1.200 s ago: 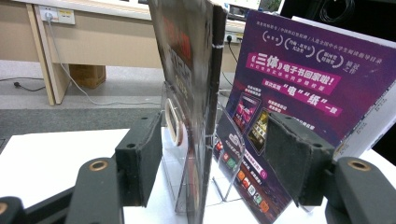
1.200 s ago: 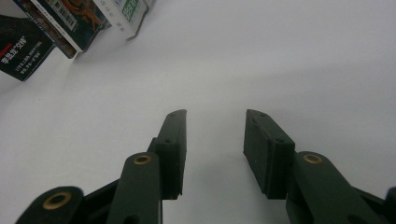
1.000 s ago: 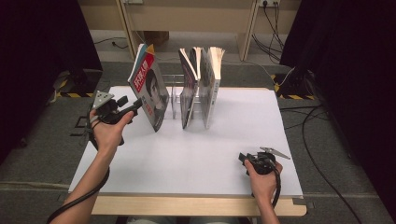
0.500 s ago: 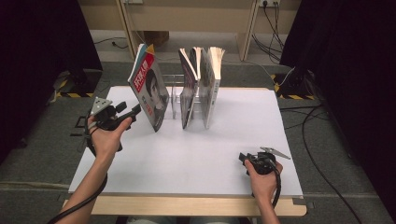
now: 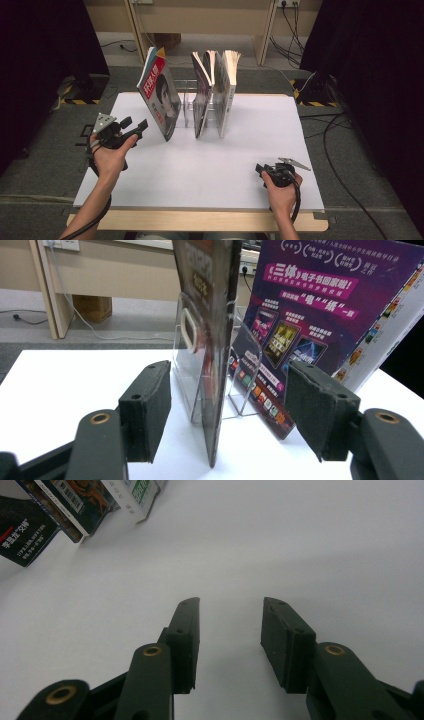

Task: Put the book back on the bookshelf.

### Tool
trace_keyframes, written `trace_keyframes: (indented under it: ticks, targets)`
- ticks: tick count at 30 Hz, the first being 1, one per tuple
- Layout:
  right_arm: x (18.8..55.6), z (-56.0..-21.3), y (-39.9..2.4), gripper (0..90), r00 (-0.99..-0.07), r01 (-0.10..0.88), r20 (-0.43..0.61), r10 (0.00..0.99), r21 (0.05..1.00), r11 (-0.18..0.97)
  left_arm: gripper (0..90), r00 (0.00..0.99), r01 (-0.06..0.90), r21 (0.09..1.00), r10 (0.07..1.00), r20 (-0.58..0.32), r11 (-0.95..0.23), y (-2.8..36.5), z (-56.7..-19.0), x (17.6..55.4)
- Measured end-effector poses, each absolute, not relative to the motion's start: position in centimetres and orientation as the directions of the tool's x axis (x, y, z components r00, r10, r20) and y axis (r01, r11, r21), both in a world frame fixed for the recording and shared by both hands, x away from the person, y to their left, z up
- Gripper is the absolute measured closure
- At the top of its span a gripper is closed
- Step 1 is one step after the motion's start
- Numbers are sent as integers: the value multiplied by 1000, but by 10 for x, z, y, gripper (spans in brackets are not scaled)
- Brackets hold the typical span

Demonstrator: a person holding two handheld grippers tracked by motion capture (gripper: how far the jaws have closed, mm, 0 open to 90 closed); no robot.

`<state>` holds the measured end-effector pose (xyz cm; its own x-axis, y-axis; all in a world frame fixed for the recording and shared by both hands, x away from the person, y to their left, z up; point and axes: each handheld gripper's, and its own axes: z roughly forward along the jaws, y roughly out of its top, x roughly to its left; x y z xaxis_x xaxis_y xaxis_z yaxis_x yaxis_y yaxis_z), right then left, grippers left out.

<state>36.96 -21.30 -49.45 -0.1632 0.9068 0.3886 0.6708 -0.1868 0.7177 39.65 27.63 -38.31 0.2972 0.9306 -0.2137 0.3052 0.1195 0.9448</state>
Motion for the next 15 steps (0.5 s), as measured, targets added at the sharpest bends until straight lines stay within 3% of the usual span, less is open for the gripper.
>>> trace_keyframes:
  ticks: [15]
  targets:
    - [369,-494,-212,601,-166,669,382,909,721,-181,350,267,330,934,936,-230,135,297,-403,381]
